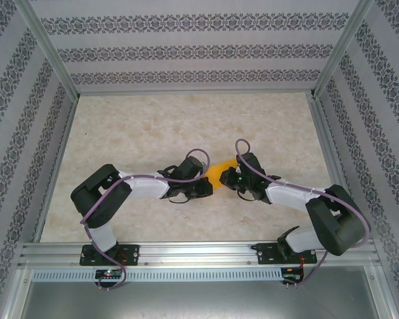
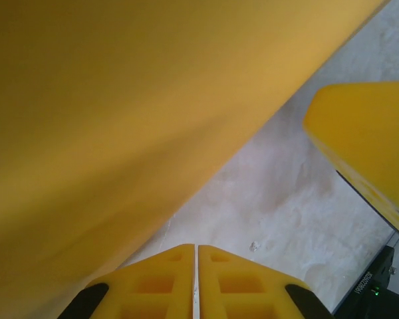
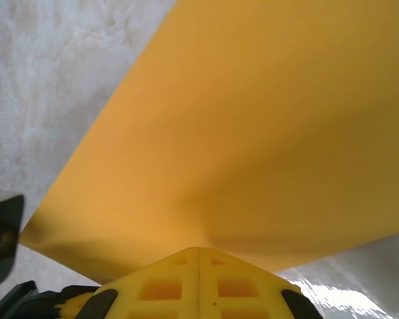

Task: Fold a paper plane with a square sheet of paper (pick it up from the middle)
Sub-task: First fold in half a square sheet of paper at the center of the table.

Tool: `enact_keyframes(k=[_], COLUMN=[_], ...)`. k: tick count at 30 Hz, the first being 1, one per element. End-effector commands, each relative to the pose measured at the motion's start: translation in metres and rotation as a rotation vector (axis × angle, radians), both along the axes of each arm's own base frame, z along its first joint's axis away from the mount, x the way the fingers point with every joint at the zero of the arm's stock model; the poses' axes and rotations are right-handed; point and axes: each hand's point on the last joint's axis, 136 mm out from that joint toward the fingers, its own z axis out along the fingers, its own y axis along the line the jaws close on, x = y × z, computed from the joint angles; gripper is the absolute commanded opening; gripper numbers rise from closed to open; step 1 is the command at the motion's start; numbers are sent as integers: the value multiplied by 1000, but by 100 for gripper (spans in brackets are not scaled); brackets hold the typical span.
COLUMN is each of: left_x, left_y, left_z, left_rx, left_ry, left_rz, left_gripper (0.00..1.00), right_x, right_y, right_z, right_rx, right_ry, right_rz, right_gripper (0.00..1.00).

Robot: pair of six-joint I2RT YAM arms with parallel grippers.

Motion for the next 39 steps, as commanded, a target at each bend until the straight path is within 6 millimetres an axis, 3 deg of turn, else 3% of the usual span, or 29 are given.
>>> enact_keyframes(k=[1, 11, 21, 39], left_x=[8, 17, 28, 27], left_y=[-20, -22, -20, -20], left_z=[22, 17, 9, -8], left_rx=[-72, -61, -24, -6], left_ry=[-36, -64, -106, -89], left_rz=[-4, 18, 49, 35], left_gripper=[11, 9, 5, 3], right_x=[2, -4, -5, -10], right_y=[8, 6, 9, 10], right_z=[-1, -20, -26, -38], right_rx=[53, 58, 62, 69], right_ry=[-16, 20, 34, 65], right_rz=[33, 19, 28, 42], right_gripper=[0, 0, 0, 0])
